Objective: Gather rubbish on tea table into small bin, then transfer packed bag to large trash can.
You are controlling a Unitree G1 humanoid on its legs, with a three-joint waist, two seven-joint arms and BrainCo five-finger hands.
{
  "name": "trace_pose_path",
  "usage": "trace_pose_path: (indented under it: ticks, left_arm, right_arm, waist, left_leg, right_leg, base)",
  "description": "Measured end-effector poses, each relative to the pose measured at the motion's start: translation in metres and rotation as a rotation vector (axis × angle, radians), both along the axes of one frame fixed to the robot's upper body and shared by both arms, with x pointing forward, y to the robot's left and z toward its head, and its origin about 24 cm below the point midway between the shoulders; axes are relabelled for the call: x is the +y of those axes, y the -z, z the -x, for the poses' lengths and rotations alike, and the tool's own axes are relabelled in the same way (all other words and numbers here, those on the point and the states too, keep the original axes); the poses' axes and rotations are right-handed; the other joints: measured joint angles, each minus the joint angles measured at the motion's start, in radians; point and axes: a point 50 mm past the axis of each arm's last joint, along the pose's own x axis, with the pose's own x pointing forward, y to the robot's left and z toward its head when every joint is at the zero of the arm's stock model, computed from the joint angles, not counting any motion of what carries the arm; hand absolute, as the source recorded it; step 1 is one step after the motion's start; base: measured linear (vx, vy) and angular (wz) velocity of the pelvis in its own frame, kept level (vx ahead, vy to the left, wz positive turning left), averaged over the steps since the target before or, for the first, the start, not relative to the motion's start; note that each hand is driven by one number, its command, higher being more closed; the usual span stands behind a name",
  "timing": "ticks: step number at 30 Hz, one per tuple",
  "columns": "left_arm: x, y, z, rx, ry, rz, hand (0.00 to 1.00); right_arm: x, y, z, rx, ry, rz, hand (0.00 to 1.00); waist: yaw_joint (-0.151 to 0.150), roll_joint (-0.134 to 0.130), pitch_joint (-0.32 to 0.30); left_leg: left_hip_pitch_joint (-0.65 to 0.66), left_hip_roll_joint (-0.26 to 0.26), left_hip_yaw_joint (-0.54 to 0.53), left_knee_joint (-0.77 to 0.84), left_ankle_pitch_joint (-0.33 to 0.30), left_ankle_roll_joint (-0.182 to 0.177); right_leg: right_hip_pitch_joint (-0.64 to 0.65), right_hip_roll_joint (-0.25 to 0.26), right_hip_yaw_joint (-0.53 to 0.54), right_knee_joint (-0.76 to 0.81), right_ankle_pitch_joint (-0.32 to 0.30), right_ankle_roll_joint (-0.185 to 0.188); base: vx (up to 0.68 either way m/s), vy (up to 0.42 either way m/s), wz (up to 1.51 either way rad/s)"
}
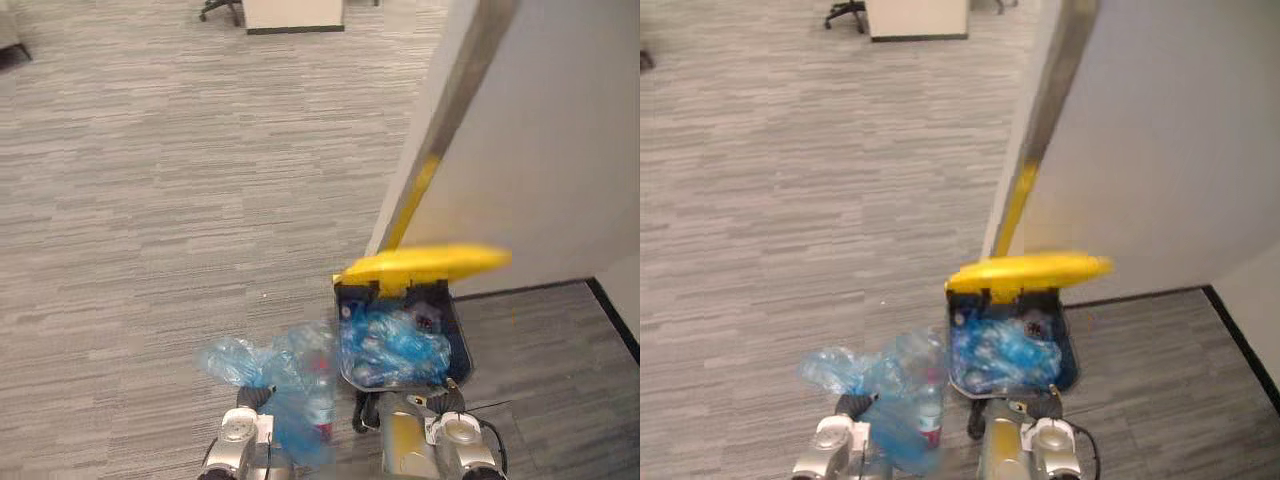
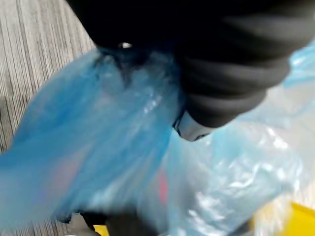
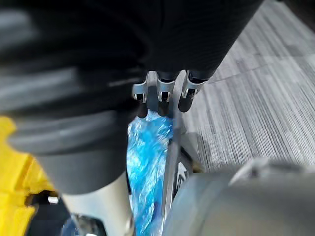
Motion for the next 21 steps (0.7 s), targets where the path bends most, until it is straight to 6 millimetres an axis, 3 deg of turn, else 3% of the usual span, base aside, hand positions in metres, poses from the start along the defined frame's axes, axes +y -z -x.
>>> trace_pose_path:
  ticks: [6,9,11,13,16,19,21]
  left_arm:
    - [0.013,-0.004,-0.005,-0.024,-0.033,-0.021,1.00]
    - [0.025,-0.013,-0.013,-0.069,-0.028,-0.057,1.00]
    - [0.033,-0.020,-0.018,-0.099,-0.025,-0.082,1.00]
    - [0.042,-0.032,-0.030,-0.157,-0.017,-0.113,1.00]
    - [0.048,-0.038,-0.034,-0.183,-0.003,-0.136,1.00]
    - [0.032,-0.056,-0.050,-0.286,0.060,-0.114,1.00]
    - [0.023,-0.064,-0.057,-0.338,0.088,-0.096,1.00]
  right_arm:
    - [0.006,-0.002,-0.009,0.010,-0.093,0.019,0.00]
    - [0.014,-0.011,-0.028,-0.035,-0.170,0.039,0.00]
    - [0.019,-0.017,-0.039,-0.067,-0.217,0.054,0.00]
    - [0.025,-0.036,-0.063,-0.156,-0.300,0.104,0.00]
    - [0.027,-0.078,-0.110,-0.316,-0.379,0.184,0.00]
    - [0.007,-0.133,-0.155,-0.464,-0.405,0.313,0.00]
    - [-0.004,-0.155,-0.169,-0.515,-0.399,0.366,0.00]
  waist:
    - [-0.002,-0.007,-0.020]
    - [-0.001,-0.021,-0.038]
    - [0.000,-0.018,-0.039]
    - [0.009,-0.029,-0.033]
    - [0.022,-0.041,-0.023]
    - [0.030,-0.045,-0.013]
    - [0.029,-0.047,0.001]
  left_leg:
    - [-0.041,0.029,-0.033,-0.091,0.062,-0.040]
    - [-0.120,0.032,-0.056,-0.091,0.060,-0.044]
    - [-0.151,0.048,-0.076,-0.094,0.044,-0.042]
    - [-0.185,0.065,-0.090,-0.117,0.008,-0.045]
    - [-0.197,0.084,-0.106,-0.134,0.012,-0.039]
    - [-0.238,0.088,-0.106,-0.126,0.021,-0.023]
    - [-0.244,0.103,-0.104,-0.123,0.022,-0.023]
  right_leg:
    - [-0.031,0.005,-0.038,-0.043,0.031,-0.038]
    - [-0.084,0.008,-0.041,-0.075,0.077,-0.046]
    - [-0.090,0.018,-0.059,-0.102,0.086,-0.024]
    - [-0.117,0.043,-0.065,-0.131,0.091,0.001]
    - [-0.127,0.076,-0.063,-0.160,0.109,-0.006]
    - [-0.165,0.097,-0.057,-0.179,0.109,-0.007]
    - [-0.169,0.110,-0.057,-0.175,0.111,-0.007]
  base:
    - [0.05,-0.137,0.23]
    - [-0.12,-0.078,0.18]
    - [-0.15,-0.100,0.31]
    - [-0.20,-0.151,0.20]
    - [-0.12,-0.149,-0.01]
    - [-0.14,-0.169,-0.17]
    - [-0.12,-0.136,-0.05]
